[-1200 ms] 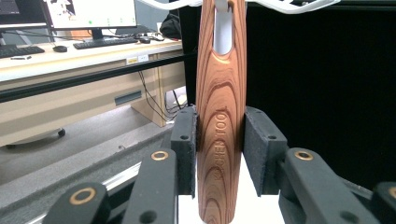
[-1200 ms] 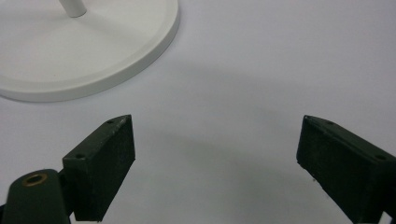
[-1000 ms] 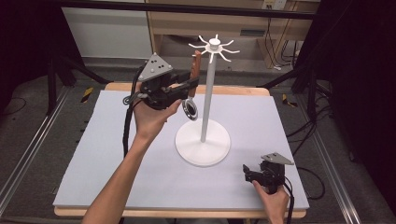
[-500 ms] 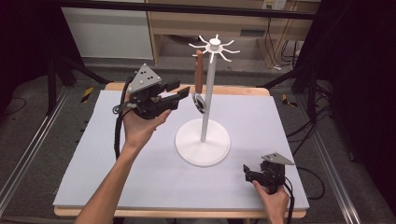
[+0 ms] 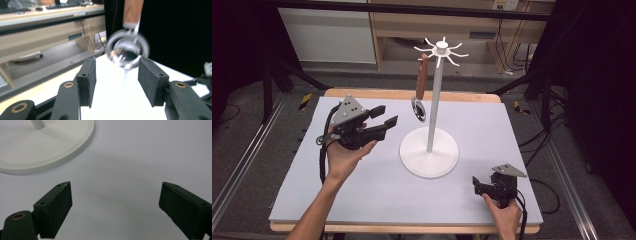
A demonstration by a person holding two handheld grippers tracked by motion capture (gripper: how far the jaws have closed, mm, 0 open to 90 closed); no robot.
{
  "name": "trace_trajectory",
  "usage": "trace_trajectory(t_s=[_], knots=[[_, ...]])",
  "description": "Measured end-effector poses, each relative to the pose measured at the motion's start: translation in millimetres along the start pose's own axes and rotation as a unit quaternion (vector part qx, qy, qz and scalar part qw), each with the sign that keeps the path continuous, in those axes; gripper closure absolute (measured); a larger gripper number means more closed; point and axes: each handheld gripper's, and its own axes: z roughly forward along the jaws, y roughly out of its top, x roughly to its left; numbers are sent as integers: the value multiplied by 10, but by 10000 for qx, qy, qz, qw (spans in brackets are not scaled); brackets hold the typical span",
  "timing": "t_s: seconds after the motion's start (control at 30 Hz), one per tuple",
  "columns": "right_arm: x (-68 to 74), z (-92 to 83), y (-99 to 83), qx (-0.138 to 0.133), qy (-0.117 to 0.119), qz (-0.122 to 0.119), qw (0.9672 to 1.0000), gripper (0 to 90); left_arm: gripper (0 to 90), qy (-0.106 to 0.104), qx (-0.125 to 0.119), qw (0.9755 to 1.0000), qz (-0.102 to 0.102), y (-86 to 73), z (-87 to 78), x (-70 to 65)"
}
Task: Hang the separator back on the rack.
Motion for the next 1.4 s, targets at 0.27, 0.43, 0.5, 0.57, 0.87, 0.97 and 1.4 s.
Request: trace_trajectory(t_s=[0.27, 0.43, 0.5, 0.57, 0.87, 0.97, 1.4], knots=[[2, 3, -2, -2, -19, -1, 10000, 119, 459, 142, 281, 9994, -117, -425, -107, 102], [3, 1, -4, -6, -16, -10, 10000, 119, 445, 195, 429, 9986, -227, -686, -149, 123], [3, -1, -5, 7, -30, -1, 10000, 119, 438, 211, 490, 9983, -243, -751, -152, 132], [0, 0, -6, 15, -40, 13, 10000, 119, 433, 296, 641, 9972, -250, -890, -159, 156], [-11, 8, -18, 22, -70, 18, 10000, 118, 396, 466, 872, 9933, -604, -1311, -235, 301], [-23, 9, -23, 30, -87, 32, 10000, 118, 382, 632, 1029, 9907, -623, -1452, -266, 359], [-120, 30, -62, 187, -227, 102, 9995, 118, 352, 1150, 1217, 9804, -1040, -1841, -533, 600]])
